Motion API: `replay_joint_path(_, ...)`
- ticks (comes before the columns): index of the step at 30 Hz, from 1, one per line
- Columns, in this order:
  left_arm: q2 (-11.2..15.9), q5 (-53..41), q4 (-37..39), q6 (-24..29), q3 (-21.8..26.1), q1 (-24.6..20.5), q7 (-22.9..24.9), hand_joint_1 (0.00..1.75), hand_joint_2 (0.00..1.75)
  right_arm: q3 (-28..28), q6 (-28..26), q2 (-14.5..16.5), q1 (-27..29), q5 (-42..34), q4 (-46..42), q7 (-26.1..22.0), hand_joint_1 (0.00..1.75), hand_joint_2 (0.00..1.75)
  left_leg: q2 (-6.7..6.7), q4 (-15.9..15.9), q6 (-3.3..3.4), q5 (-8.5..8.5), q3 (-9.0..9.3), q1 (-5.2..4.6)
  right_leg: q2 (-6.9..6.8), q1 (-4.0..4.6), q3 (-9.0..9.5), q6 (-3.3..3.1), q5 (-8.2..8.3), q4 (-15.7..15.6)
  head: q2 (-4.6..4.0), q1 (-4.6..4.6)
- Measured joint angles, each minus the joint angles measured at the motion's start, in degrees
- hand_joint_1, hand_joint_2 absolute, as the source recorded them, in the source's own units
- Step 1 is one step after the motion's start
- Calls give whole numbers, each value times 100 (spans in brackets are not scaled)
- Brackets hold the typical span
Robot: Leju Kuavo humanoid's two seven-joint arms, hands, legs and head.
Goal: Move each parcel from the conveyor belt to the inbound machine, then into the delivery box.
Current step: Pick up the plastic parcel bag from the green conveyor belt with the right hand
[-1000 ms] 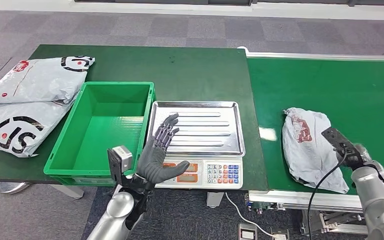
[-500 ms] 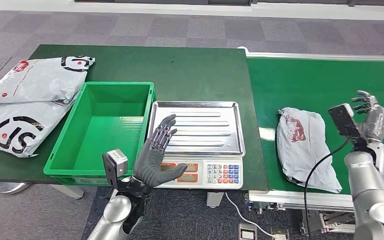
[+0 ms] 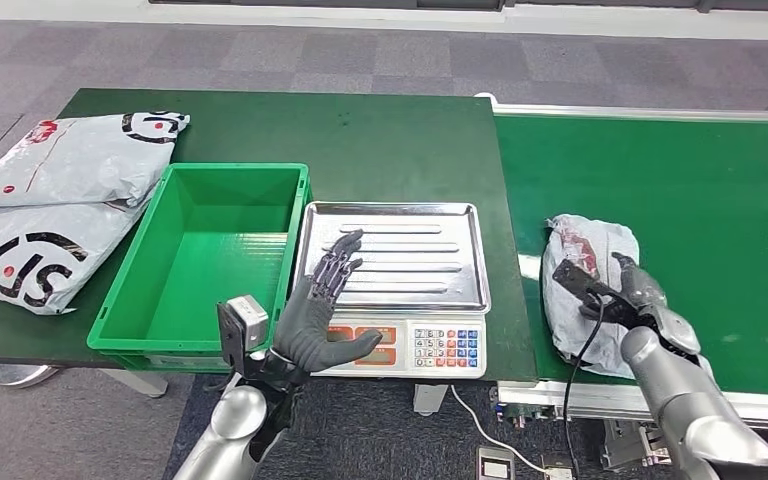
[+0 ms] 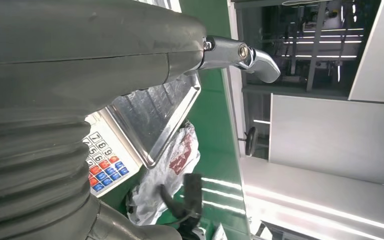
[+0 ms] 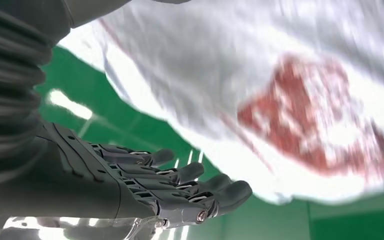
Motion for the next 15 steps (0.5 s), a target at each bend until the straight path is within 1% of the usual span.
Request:
replay_joint_path(4,-7,-11,41,-2,0,-1,0,0,175,138,79,53,29,33,92,109,0,175,1,0,0,0,0,0,0,0,-1,0,0,0,0,0)
replay_joint_path(8,-20,-39,63,0,0,-1,0,0,175,257,341,76,46,99,139,301,0,175,1,0,0,0,1,0,0,0,-1,0,0,0,0,0)
replay_joint_path(11,-28,-69,85,8,0,-1,0,0,175,357,507,95,92,195,148,539,0,175,1,0,0,0,1,0,0,0,0,0,0,0,0,0)
replay_joint_path(13,-41,-80,104,18,0,-1,0,0,175,439,523,100,136,300,148,766,0,175,1,1,0,0,2,0,0,0,0,0,0,0,0,0)
replay_joint_path(15,-53,-100,120,32,0,-1,0,0,175,528,521,100,194,406,148,978,87,175,1,1,0,0,2,0,0,0,0,0,0,-1,0,0)
